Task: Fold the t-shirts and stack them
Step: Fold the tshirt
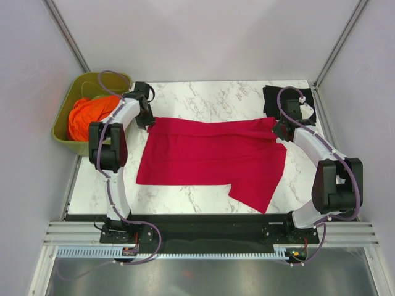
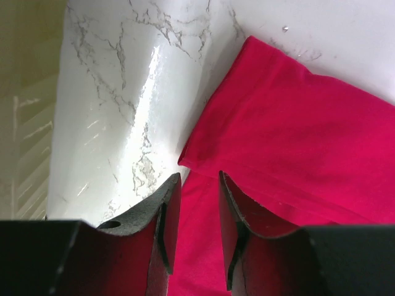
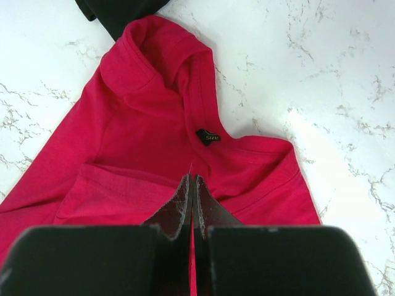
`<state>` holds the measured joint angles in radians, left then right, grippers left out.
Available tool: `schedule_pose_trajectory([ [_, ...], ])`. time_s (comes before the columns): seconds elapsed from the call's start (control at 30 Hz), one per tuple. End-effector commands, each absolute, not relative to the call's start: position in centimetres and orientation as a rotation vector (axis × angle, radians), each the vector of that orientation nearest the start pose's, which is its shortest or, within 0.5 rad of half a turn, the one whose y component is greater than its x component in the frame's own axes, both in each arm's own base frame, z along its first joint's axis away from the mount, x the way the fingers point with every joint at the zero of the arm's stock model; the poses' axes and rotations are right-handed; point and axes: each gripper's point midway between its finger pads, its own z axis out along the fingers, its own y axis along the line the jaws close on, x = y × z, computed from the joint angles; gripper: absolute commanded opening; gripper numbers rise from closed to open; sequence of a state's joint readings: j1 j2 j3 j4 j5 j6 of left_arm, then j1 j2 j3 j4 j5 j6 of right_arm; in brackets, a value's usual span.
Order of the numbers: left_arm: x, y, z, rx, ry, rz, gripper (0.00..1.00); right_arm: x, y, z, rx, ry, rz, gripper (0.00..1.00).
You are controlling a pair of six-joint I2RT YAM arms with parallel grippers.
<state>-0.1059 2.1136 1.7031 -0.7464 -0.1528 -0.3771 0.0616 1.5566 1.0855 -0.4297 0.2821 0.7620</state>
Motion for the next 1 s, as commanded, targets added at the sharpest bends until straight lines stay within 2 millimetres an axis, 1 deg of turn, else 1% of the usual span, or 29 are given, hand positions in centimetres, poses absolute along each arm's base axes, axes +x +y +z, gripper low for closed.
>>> schedule_pose_trajectory([
  [0.0,47.6,-3.6,4.5,-0.442,2.673,0.065,0.38,40.0,0.4,12.4,0.928,2.189,0.053,0.00],
  [0.2,47.6,-3.5,3.3,-0.448,2.688,0.077,0.37,40.0,0.4,12.4,0.927,2.191,0.057,0.00],
  [0.27,47.6,-3.4,3.1,-0.449,2.688,0.084,0.35,40.0,0.4,12.3,0.926,2.192,0.055,0.00],
  [0.3,47.6,-3.4,3.0,-0.449,2.688,0.084,0.33,39.9,0.4,12.3,0.926,2.192,0.055,0.00],
  [0.33,47.7,-3.4,3.0,-0.452,2.687,0.086,0.26,40.0,0.4,12.3,0.926,2.190,0.054,0.00],
  [0.43,47.9,-3.3,3.5,-0.453,2.671,0.092,0.14,40.0,0.4,12.3,0.924,2.191,0.053,0.00],
  [0.47,47.9,-3.2,3.8,-0.452,2.666,0.095,0.13,39.9,0.3,12.2,0.926,2.193,0.051,0.00],
  [0.6,48.1,-3.0,4.7,-0.438,2.646,0.109,0.12,39.9,0.4,12.1,0.926,2.196,0.052,0.00],
  [0.63,48.1,-2.9,4.8,-0.436,2.645,0.109,0.14,39.9,0.5,12.0,0.926,2.199,0.055,0.00],
  [0.73,48.1,-3.1,5.0,-0.427,2.643,0.105,0.26,40.0,0.6,12.1,0.928,2.196,0.065,0.00],
  [0.8,48.1,-3.0,5.0,-0.427,2.643,0.104,0.26,40.0,0.6,12.2,0.927,2.195,0.065,0.00],
  [0.83,48.1,-3.0,5.0,-0.424,2.646,0.103,0.23,39.9,0.5,12.2,0.927,2.195,0.063,0.00],
  [0.9,48.0,-3.1,4.9,-0.424,2.649,0.101,0.22,39.9,0.6,12.3,0.923,2.195,0.064,0.00],
  [0.97,48.0,-3.1,5.0,-0.422,2.647,0.103,0.22,39.8,0.5,12.1,0.925,2.197,0.062,0.00],
])
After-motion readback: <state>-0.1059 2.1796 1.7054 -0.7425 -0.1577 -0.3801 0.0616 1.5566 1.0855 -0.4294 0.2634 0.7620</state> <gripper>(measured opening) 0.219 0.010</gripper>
